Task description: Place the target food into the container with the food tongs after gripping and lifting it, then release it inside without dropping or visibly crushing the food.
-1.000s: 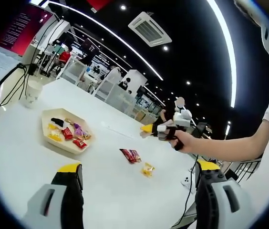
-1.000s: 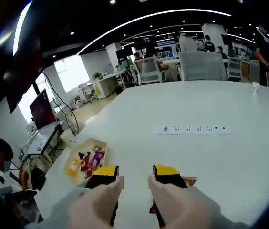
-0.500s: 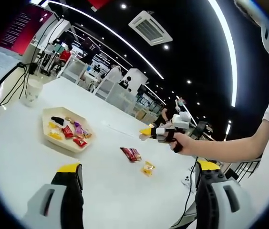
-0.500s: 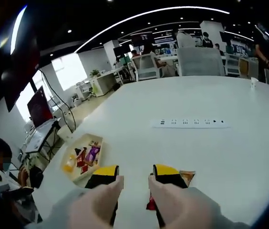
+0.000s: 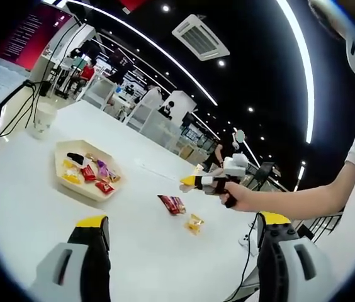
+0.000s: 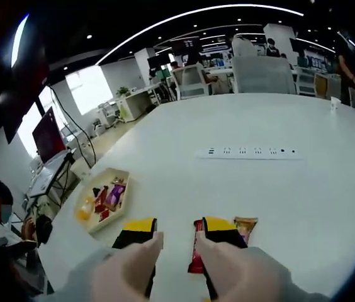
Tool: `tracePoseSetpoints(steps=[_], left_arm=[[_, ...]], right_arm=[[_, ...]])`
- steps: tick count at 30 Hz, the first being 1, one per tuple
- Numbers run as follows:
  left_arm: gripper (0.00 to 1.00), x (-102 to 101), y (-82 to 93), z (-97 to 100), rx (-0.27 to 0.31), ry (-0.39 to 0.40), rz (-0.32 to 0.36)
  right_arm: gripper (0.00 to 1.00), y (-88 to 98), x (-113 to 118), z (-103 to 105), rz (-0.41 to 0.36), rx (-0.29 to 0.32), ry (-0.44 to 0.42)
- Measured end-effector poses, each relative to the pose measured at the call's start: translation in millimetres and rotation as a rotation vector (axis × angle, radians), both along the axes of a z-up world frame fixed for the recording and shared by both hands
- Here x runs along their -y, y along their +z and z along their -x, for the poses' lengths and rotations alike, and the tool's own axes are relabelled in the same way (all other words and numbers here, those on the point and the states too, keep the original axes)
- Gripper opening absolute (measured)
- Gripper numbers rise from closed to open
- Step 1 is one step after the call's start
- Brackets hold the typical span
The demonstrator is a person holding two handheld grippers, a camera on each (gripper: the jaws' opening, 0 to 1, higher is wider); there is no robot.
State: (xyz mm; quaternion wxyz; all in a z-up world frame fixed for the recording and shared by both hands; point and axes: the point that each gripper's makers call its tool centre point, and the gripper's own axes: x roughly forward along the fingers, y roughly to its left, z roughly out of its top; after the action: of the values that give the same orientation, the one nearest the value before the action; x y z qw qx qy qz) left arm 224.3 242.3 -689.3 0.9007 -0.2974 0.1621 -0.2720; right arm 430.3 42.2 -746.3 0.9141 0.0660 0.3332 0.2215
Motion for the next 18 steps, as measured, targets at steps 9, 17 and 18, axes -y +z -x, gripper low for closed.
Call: tracePoseSetpoints(steps=[9, 17, 18], left_arm=[[0.97, 6.9, -0.3, 7.8, -0.015, -0.021, 0.017], [0.99, 17.7, -3.1, 15.9, -0.033, -0.067, 0.012], [0.99, 17.3, -2.9, 16.5, -0.033, -0.068, 0.009]], right_arm=[[0.28, -11.8, 2.8, 6.0, 0.008, -0.019, -0.006], [0.28, -16.9, 1.0, 4.3, 0.028, -0.009, -0.006], [0.28, -17.3, 0.8, 4.1, 0.027, -0.008, -0.009]])
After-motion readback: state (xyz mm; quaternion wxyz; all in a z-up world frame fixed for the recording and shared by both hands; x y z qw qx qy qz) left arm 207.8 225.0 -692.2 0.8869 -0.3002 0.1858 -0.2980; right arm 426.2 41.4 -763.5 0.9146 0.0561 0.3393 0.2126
